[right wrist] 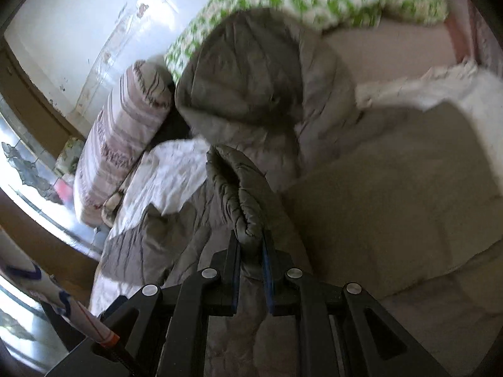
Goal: Fold large clothes
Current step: 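Carry the held sleeve with the right gripper across the jacket front, then lower the sleeve onto the jacket front and open the right gripper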
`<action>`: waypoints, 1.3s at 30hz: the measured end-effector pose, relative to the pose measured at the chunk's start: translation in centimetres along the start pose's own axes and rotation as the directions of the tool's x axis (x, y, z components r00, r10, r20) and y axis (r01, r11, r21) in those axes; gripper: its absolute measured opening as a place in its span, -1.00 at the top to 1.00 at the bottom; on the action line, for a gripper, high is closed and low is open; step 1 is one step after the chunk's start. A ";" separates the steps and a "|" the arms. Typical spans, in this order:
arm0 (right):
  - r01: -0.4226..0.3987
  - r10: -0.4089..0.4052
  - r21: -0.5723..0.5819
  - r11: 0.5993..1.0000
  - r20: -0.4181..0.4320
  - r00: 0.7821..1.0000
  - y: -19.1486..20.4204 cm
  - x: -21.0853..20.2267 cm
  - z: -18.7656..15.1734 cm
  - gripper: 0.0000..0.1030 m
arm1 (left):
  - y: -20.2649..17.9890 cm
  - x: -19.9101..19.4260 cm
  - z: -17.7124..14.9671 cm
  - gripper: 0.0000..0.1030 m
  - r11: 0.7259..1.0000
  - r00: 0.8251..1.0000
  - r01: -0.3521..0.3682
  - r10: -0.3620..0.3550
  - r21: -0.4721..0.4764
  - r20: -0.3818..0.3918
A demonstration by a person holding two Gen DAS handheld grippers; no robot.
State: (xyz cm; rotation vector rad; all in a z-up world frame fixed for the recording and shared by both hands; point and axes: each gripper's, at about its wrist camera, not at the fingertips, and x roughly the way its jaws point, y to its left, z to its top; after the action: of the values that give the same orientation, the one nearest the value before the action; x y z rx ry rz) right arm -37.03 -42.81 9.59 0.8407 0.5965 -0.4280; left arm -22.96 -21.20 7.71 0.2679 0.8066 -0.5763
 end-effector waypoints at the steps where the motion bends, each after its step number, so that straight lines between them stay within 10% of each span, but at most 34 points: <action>1: -0.024 0.024 -0.003 1.000 -0.028 0.999 0.2 0.6 -0.3 0.60 | 0.0 0.0 0.0 -1.00 1.000 1.000 -0.003 0.003 -0.003 0.001; 12: -0.109 0.115 -0.132 0.985 0.034 0.993 0.7 -4.6 -0.5 -0.05 | 0.2 0.3 0.1 -1.00 0.999 0.999 -0.031 0.032 -0.023 0.015; 16: 0.122 -0.111 -0.081 0.989 0.126 0.986 -4.0 -6.2 0.9 -0.05 | -0.5 0.6 0.0 -1.00 1.000 1.000 -0.009 0.009 -0.008 0.016; 23: 0.482 -0.477 -0.018 0.876 0.103 0.873 -12.9 -5.4 2.2 0.19 | -2.6 3.9 -0.1 -1.00 0.999 0.998 0.005 -0.002 0.048 -0.060; 30: 0.450 -0.450 0.027 0.893 0.000 0.893 -18.2 -2.7 0.6 0.18 | -1.9 6.8 -0.6 -1.00 0.998 0.985 0.057 -0.060 -0.019 -0.163; 39: 0.492 -0.492 0.030 0.870 0.028 0.870 -16.4 -4.0 1.3 0.14 | -2.5 5.9 -0.8 -1.00 1.000 0.994 0.021 -0.018 0.023 -0.105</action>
State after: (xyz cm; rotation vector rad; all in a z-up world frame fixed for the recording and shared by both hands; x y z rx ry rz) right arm -49.04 -53.22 3.62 0.6930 0.7776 -0.9156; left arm -21.63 -25.11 2.70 0.3150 0.9045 -0.5945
